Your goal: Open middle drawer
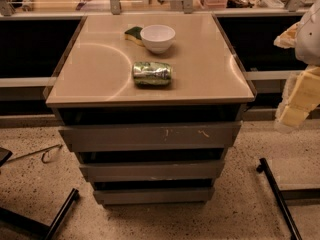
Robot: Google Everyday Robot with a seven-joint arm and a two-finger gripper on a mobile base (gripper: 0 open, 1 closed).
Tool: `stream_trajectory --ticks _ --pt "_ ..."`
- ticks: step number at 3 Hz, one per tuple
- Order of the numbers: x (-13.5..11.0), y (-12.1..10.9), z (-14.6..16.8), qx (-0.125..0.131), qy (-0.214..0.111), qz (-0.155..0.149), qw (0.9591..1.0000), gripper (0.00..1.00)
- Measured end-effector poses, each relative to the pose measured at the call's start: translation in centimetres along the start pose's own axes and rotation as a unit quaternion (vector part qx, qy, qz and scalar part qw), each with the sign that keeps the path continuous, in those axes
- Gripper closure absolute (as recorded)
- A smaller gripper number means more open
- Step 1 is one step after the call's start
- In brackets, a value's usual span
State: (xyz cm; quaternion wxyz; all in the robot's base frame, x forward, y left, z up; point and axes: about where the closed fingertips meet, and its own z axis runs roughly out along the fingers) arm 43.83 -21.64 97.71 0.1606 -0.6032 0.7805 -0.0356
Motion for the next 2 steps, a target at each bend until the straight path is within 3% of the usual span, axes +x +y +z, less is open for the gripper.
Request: stream_trajectory --ticks 1,2 --pt "0.0 0.0 0.0 0.0 0.0 0.0 1.0 0.0" --pt "0.6 1.0 3.0 -0.008 -0.009 0.008 0.9999 0.0"
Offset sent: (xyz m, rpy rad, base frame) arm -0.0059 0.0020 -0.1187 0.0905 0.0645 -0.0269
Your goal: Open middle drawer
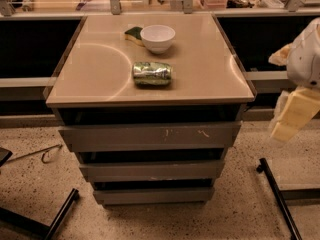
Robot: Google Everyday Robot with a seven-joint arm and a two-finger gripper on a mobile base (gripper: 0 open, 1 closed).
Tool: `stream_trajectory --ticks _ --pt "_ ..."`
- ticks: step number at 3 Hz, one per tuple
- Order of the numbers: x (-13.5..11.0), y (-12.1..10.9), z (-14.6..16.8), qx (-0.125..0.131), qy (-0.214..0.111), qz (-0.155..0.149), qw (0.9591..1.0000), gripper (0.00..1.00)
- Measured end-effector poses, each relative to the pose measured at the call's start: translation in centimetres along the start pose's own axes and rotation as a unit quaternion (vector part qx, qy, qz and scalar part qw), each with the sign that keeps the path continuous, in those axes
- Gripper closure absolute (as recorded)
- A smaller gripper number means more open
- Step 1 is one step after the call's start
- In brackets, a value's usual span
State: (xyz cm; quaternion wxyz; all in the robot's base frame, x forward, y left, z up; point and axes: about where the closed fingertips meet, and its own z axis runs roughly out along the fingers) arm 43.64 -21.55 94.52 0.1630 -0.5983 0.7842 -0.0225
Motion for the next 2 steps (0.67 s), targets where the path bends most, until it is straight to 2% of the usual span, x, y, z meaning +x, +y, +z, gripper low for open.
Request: stream_trajectory --ticks 1,2 --pt "1.78 2.64 6.63 -0.037 -0.015 0.002 0.9992 0.0" --pt "1.78 2.64 6.63 -0.037 -0.015 0.002 0.9992 0.0"
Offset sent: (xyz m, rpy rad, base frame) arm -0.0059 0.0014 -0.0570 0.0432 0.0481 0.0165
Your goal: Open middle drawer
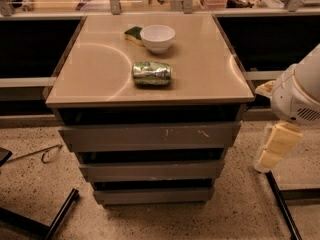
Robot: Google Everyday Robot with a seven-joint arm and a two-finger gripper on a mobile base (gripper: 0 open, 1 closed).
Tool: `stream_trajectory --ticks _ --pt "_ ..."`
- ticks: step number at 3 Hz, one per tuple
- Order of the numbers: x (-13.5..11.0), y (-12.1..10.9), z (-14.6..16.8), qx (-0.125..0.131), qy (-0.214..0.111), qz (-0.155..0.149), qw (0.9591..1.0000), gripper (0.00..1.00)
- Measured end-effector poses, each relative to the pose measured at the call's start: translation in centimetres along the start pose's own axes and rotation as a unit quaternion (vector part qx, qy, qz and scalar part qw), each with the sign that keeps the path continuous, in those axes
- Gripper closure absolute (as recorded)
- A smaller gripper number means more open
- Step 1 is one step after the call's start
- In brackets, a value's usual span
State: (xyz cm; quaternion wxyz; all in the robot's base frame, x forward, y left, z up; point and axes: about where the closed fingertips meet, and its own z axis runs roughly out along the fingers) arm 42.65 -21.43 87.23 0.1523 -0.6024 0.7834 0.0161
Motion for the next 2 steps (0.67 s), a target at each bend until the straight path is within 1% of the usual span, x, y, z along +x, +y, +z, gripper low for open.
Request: stream_trajectory --ticks 2 --pt "0.0 2.4 3.8 -0.006 -0.032 0.003 0.9995 0.0"
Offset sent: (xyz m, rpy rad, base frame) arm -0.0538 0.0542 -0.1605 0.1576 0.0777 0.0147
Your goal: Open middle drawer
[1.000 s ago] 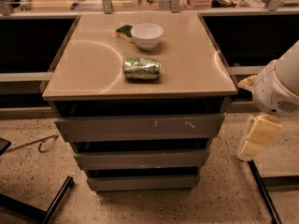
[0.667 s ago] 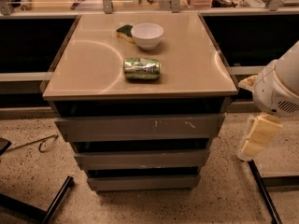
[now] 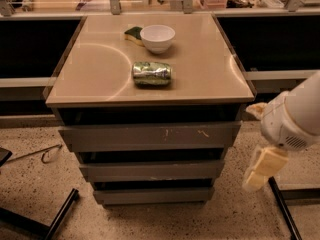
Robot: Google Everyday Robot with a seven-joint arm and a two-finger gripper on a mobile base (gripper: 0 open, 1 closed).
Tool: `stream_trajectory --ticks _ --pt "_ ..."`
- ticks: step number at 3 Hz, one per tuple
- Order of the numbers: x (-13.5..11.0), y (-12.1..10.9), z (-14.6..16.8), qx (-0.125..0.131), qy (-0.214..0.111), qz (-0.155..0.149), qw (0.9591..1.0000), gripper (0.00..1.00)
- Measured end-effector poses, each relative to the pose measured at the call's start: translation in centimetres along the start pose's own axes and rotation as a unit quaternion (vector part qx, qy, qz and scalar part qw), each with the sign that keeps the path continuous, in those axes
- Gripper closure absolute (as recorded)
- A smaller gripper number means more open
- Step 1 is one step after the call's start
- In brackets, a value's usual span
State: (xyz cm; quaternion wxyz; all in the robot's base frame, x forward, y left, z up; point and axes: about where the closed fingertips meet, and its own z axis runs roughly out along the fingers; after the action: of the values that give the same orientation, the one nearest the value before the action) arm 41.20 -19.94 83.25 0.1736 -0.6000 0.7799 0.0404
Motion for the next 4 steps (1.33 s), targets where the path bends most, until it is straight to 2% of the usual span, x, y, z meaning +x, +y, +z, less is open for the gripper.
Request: stream_trajectory --ticks 1,2,3,4 --pt "0.3 5.3 6.9 -0.038 -0.018 0.006 0.9991 0.0" --pt "0.3 5.3 6.9 -0.038 -0.018 0.006 0.9991 0.0" --pt "0.3 6.7 9.6 -0.04 -0.015 -0.004 0.9991 0.0" --pt "0.8 8.0 13.3 -0.023 -0.02 -0.009 0.9995 0.0"
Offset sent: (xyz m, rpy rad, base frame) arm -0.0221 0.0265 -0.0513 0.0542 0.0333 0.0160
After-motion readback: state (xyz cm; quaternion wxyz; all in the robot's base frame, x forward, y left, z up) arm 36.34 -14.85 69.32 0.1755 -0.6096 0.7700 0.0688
